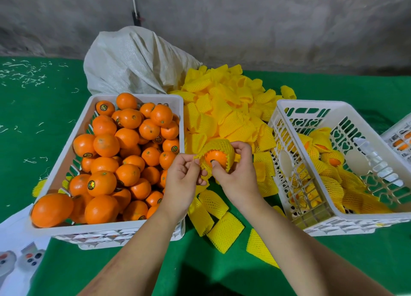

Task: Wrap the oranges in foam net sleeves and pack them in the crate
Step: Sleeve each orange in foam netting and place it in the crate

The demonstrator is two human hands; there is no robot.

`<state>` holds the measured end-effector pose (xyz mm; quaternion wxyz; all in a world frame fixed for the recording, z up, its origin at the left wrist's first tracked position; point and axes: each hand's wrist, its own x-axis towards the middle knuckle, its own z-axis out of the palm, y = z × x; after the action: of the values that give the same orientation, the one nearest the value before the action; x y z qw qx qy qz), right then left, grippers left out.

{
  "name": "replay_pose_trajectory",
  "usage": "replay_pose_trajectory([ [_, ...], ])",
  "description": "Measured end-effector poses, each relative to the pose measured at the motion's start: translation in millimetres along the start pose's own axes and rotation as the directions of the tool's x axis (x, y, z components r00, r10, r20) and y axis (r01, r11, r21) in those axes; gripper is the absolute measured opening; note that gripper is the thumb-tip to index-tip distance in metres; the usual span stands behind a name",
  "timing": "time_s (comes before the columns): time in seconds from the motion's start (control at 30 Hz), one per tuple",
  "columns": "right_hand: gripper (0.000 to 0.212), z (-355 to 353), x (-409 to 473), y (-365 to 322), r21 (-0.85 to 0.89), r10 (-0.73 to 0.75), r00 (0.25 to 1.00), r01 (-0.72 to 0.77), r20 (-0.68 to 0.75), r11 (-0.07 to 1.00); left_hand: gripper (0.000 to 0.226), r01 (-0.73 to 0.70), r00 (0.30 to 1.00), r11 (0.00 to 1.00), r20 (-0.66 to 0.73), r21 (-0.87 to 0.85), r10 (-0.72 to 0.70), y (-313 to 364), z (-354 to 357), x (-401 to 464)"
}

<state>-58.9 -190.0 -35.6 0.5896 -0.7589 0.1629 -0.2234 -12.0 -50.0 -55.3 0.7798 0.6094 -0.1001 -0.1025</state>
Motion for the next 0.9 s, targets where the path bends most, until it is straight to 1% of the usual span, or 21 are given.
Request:
replay_pose_trajectory([
  [0.07,0.06,2,-3,-1,0.0,-0.009,0.999,0.009,-0.043,1.0,0.008,-0.049,0.999,0.998,0.005,0.039,0.049,-1,1,-1],
  [0.17,0.058,3,-5,1,0.011,0.004,0.995,-0.003,-0.098,1.0,0.011,-0.133,0.99,0.98,0.066,0.145,0.124,0,3,-5],
  [0.27,0.056,4,-8,3,0.01,-0.014,0.993,0.015,-0.12,1.0,0.027,-0.187,0.98,0.953,0.109,0.238,0.165,2,5,-8],
  [0.3,0.055,5,-8,3,0.028,-0.008,0.993,0.011,-0.121,1.0,0.026,-0.202,0.978,0.943,0.116,0.266,0.176,1,5,-8],
  [0.37,0.054,7,-9,4,0.093,0.022,0.992,-0.01,-0.123,0.996,0.014,-0.222,0.971,0.928,0.151,0.299,0.184,-2,5,-9],
  [0.4,0.054,7,-9,4,0.135,0.034,0.992,-0.018,-0.12,0.991,0.006,-0.226,0.968,0.93,0.174,0.29,0.181,-3,5,-9],
  [0.43,0.053,6,-9,5,0.168,0.037,0.993,-0.019,-0.108,0.986,0.006,-0.222,0.967,0.937,0.185,0.269,0.177,-3,6,-9],
  [0.5,0.055,3,-13,6,0.171,0.016,0.996,-0.002,-0.083,0.985,0.025,-0.195,0.973,0.957,0.166,0.213,0.162,-1,6,-9],
  [0.57,0.059,-2,-16,1,0.131,-0.055,0.997,0.063,-0.062,0.989,0.043,-0.154,0.983,0.966,0.13,0.208,0.129,0,4,-6],
  [0.6,0.059,-5,-16,-1,0.113,-0.12,0.992,0.123,-0.036,0.986,0.051,-0.143,0.985,0.958,0.132,0.25,0.113,0,4,-5],
  [0.63,0.056,-7,-17,-3,0.094,-0.19,0.982,0.19,-0.007,0.977,0.057,-0.149,0.981,0.939,0.162,0.309,0.103,-1,5,-5],
  [0.67,0.052,-7,-17,-5,0.099,-0.234,0.972,0.231,0.017,0.968,0.059,-0.179,0.971,0.913,0.216,0.365,0.104,-2,6,-5],
  [0.7,0.049,-7,-17,-8,0.143,-0.216,0.976,0.212,0.018,0.967,0.055,-0.211,0.957,0.894,0.27,0.394,0.107,-4,8,-6],
  [0.73,0.048,-5,-17,-12,0.244,-0.13,0.991,0.126,0.002,0.961,0.047,-0.218,0.948,0.896,0.302,0.386,0.101,-5,8,-6],
  [0.77,0.051,-5,-16,-13,0.339,-0.025,1.0,0.026,-0.006,0.94,0.044,-0.181,0.948,0.921,0.309,0.344,0.071,-5,9,-6],
  [0.8,0.058,-4,-13,-14,0.403,0.059,0.998,-0.055,0.002,0.914,0.051,-0.126,0.954,0.946,0.297,0.298,0.034,-4,8,-6],
  [0.83,0.067,-4,-10,-14,0.416,0.114,0.993,-0.12,0.039,0.902,0.062,-0.081,0.962,0.961,0.272,0.266,0.006,-3,7,-5],
  [0.87,0.079,-5,-6,-12,0.396,0.146,0.983,-0.179,0.112,0.901,0.069,-0.066,0.97,0.965,0.245,0.253,0.002,-3,4,-5],
  [0.9,0.088,-6,-3,-11,0.35,0.159,0.968,-0.22,0.194,0.91,0.071,-0.075,0.972,0.967,0.236,0.243,0.016,-3,3,-4],
])
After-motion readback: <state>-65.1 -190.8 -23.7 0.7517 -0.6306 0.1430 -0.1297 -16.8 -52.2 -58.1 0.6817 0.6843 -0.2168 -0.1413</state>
